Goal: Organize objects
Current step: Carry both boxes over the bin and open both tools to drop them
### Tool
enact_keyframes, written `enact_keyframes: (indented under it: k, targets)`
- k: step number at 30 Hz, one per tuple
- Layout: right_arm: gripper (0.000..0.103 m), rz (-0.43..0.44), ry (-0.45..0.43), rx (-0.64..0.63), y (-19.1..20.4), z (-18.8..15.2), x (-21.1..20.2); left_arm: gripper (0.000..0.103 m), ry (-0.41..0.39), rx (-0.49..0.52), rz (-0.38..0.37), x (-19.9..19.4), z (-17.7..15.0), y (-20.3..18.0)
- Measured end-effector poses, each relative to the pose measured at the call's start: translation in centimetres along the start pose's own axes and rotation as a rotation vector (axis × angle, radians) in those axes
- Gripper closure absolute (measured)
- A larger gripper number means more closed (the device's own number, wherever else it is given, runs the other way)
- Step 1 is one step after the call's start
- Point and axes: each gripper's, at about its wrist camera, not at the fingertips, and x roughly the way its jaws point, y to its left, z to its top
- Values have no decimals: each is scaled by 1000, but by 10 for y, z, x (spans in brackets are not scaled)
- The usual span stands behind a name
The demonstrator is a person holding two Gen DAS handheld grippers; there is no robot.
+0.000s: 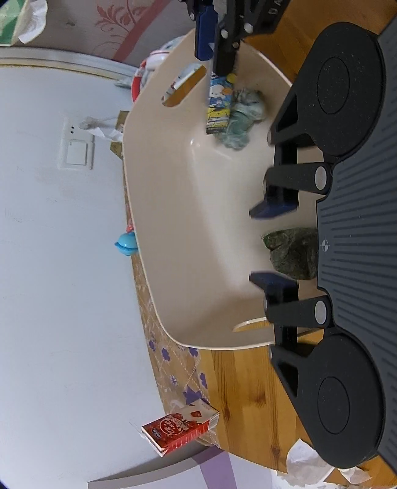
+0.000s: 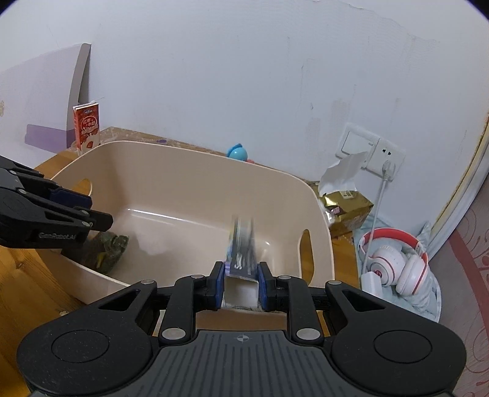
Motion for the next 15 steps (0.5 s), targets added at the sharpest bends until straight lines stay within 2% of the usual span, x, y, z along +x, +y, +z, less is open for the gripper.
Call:
enact_keyframes:
  k: [3,5,6,7,11,13,15]
  targets:
    - [61,-8,-18,8,-2,0,-6,37,-28,11,16,-9,0,-1]
    - [47,-15,-39,18,-4,-1,-14,36,-43,17,9,-17,0,-1]
    - [35,-21,-52,24,-5,-1,-17,35,-51,18,5,-21,0,-1]
    - [29,-21,-63,30,-5,-2,-22,34,-61,18,4,-26,-1,-1]
    - [22,-27,-90,26,-5,-6,-40,25,-123,2,22,-47,-5,-1]
    - [12,-33,-102,18,-4,-8,-49,25,-130,3,16,-55,-7,0]
    - [6,-33,-115,14,-4,-11,-57,23,-139,-5,18,-62,-11,1]
